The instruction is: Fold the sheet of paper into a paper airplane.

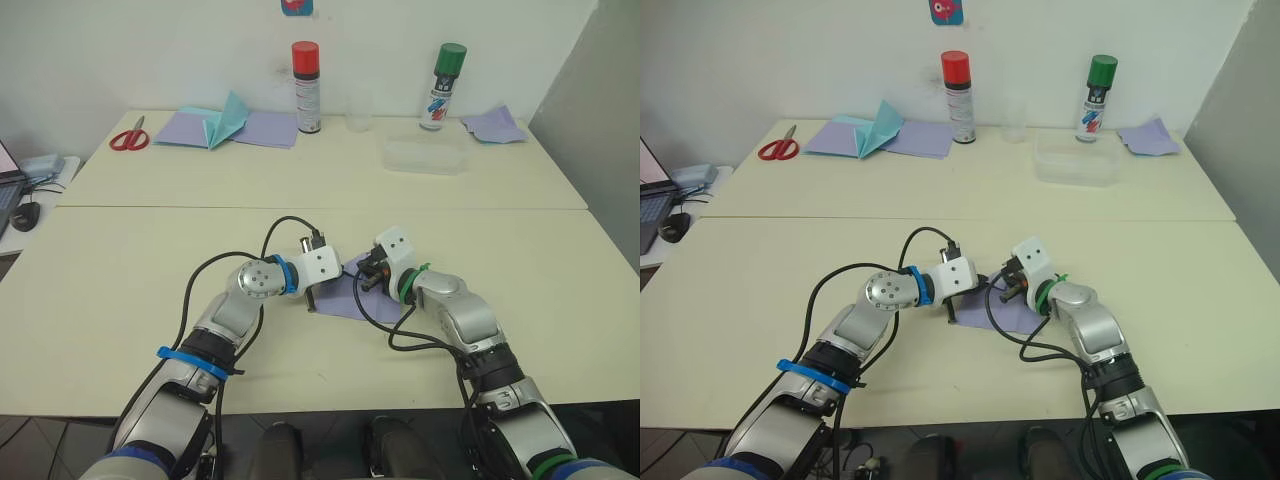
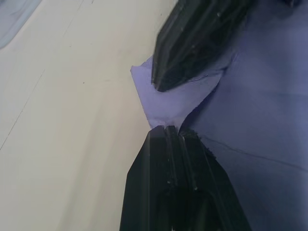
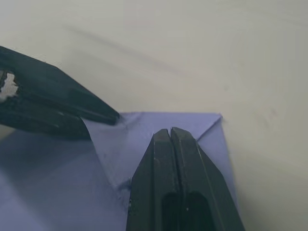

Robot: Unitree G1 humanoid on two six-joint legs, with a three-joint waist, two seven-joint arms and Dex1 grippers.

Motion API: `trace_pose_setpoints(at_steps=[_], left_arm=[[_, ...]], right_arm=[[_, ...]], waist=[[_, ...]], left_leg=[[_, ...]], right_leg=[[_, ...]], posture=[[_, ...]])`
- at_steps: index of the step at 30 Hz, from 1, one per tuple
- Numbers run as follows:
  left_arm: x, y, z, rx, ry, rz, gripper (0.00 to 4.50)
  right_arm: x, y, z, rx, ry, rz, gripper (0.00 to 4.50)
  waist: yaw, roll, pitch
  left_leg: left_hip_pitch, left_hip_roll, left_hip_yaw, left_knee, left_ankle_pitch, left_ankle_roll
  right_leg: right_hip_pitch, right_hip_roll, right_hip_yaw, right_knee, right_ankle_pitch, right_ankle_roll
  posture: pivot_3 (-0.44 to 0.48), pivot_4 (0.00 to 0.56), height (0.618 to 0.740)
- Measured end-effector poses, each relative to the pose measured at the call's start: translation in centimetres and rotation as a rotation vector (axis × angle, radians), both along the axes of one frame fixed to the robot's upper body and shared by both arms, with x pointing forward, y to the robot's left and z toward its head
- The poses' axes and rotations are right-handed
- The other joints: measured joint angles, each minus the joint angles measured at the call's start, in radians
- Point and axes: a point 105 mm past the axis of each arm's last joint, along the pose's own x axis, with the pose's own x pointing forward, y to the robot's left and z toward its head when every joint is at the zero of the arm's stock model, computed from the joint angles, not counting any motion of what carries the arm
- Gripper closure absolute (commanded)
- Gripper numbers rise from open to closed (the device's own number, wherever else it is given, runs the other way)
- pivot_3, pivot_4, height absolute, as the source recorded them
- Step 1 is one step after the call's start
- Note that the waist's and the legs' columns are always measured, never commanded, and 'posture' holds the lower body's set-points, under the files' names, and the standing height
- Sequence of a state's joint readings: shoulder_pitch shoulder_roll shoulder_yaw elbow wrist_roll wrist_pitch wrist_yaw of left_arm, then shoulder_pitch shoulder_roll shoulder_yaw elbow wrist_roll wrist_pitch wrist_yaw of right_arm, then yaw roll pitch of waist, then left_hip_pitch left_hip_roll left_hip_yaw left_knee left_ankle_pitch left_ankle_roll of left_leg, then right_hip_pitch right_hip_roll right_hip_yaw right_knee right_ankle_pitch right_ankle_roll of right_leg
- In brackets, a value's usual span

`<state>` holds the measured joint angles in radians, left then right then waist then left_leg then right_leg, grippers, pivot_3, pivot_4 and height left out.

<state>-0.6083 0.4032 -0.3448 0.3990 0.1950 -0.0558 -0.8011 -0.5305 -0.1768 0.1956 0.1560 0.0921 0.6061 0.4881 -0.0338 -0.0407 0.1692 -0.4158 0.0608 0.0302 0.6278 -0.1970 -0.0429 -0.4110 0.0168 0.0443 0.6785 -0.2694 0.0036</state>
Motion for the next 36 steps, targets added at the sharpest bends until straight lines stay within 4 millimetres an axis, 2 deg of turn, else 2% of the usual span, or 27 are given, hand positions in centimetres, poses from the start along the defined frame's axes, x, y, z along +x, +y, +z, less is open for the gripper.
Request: trace_pose_setpoints(at_steps=[10,11,13,20,23,27,30,34,36], left_arm=[[-0.2,0.2,0.0,-0.017,-0.01,0.0,4.33],[-0.3,0.3,0.0,-0.033,0.0,0.007,3.94],[-0.7,0.9,0.1,-0.068,0.032,0.016,3.49],[-2.1,4.2,1.4,-0.22,0.186,0.102,1.25],[-2.2,5.3,3.4,-0.371,0.254,0.16,1.25],[-1.1,4.5,5.5,-0.575,0.299,0.21,2.17],[-0.6,3.2,6.0,-0.63,0.305,0.218,3.17],[-0.1,1.0,4.9,-0.612,0.333,0.221,4.45],[0.2,0.5,3.8,-0.58,0.346,0.239,4.48]], right_arm=[[0.0,0.2,-0.1,-0.028,-0.006,0.024,4.5],[0.0,0.2,-0.1,-0.027,-0.006,0.026,4.5],[0.0,0.3,-0.1,-0.026,-0.008,0.028,4.5],[0.0,0.3,-0.1,-0.024,-0.011,0.027,4.5],[0.0,0.2,-0.2,-0.027,-0.011,0.025,4.5],[0.0,0.2,-0.3,-0.028,-0.009,0.024,4.5],[-0.1,0.4,-0.2,-0.022,-0.012,0.03,4.5],[-0.1,0.7,-0.2,-0.016,-0.012,0.036,4.5],[-0.1,0.8,-0.2,-0.015,-0.012,0.037,4.5]], waist=[[-0.002,0.0,0.0],[-0.004,0.0,0.0],[-0.007,0.0,0.0],[-0.009,0.0,0.0],[-0.008,0.0,0.0],[-0.007,0.0,0.0],[-0.007,0.0,0.0],[-0.01,0.0,0.0],[-0.011,0.0,0.0]], left_leg=[[0.0,0.0,0.0,0.0,0.0,0.0],[0.0,0.001,0.0,0.0,0.0,0.0],[0.0,0.001,0.0,-0.001,0.0,0.0],[0.0,0.002,-0.001,-0.001,0.0,0.0],[0.0,0.002,-0.001,-0.001,0.0,0.0],[0.0,0.001,-0.001,0.0,0.0,0.0],[0.0,0.0,0.0,0.0,0.0,0.0],[0.0,0.0,-0.001,-0.001,0.0,0.0],[0.001,0.0,-0.001,-0.001,0.0,0.0]], right_leg=[[0.0,0.0,0.0,0.0,0.0,0.0],[0.0,0.0,0.0,0.0,0.0,0.0],[0.0,0.0,0.0,0.0,-0.001,-0.001],[-0.001,0.0,-0.001,0.001,-0.001,-0.002],[0.0,0.0,-0.001,0.001,-0.001,-0.002],[0.0,0.0,-0.001,0.001,-0.001,-0.001],[0.0,0.0,0.0,0.0,-0.001,-0.001],[0.0,0.002,0.0,0.0,-0.001,-0.001],[0.0,0.003,0.0,0.0,-0.001,-0.001]], posture=[[0.0,0.15,0.74],[0.0,0.15,0.74],[0.0,0.15,0.74],[0.0,0.15,0.74],[0.0,0.15,0.74],[0.0,0.15,0.74],[0.0,0.15,0.74],[0.0,0.15,0.74],[0.0,0.15,0.74]])
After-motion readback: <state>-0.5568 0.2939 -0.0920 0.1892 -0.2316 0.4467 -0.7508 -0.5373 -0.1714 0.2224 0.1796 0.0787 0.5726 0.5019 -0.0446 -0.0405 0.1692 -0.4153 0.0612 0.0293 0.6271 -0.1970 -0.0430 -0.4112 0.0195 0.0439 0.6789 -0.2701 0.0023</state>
